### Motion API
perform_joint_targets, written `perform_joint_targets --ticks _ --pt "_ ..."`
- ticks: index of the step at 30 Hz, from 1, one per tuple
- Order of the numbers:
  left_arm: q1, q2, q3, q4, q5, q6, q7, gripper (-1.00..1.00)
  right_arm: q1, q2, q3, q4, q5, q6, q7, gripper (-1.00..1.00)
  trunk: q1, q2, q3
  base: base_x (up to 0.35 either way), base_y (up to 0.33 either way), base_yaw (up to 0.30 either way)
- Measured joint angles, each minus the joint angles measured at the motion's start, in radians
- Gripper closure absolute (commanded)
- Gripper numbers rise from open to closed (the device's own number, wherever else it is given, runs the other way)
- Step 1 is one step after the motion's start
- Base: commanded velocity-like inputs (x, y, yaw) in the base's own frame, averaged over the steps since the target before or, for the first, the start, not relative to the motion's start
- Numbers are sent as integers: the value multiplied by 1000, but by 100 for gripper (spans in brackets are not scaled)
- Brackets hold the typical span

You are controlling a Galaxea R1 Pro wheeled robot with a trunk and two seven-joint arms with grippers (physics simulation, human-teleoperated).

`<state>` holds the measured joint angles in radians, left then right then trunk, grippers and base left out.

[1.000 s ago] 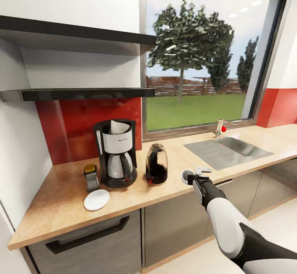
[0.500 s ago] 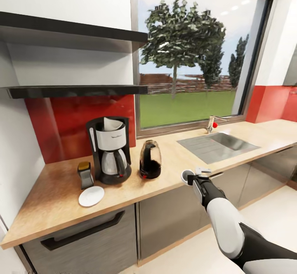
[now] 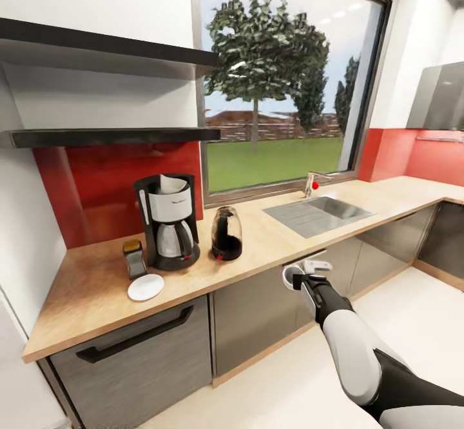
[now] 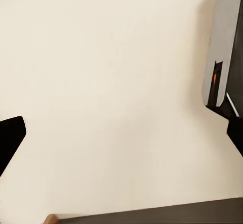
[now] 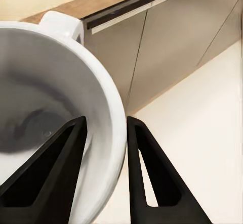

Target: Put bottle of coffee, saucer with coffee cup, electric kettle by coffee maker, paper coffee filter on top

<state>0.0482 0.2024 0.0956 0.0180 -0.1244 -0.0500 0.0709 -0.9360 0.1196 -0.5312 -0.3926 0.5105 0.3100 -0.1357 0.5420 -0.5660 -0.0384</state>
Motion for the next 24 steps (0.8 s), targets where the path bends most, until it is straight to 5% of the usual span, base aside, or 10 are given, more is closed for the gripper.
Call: perform_joint_targets --ticks 6,10,24 --pt "-1 5 1 0 1 1 0 -100 0 5 1 5 -3 24 2 100 0 0 -4 -219 250 -59" --pt "-1 8 4 0 5 1 0 -100 0 54 4 1 -1 215 4 100 0 0 -4 -12 302 0" --pt "-1 9 3 0 5 1 0 -100 0 54 6 -8 3 323 6 100 0 0 -4 0 121 0"
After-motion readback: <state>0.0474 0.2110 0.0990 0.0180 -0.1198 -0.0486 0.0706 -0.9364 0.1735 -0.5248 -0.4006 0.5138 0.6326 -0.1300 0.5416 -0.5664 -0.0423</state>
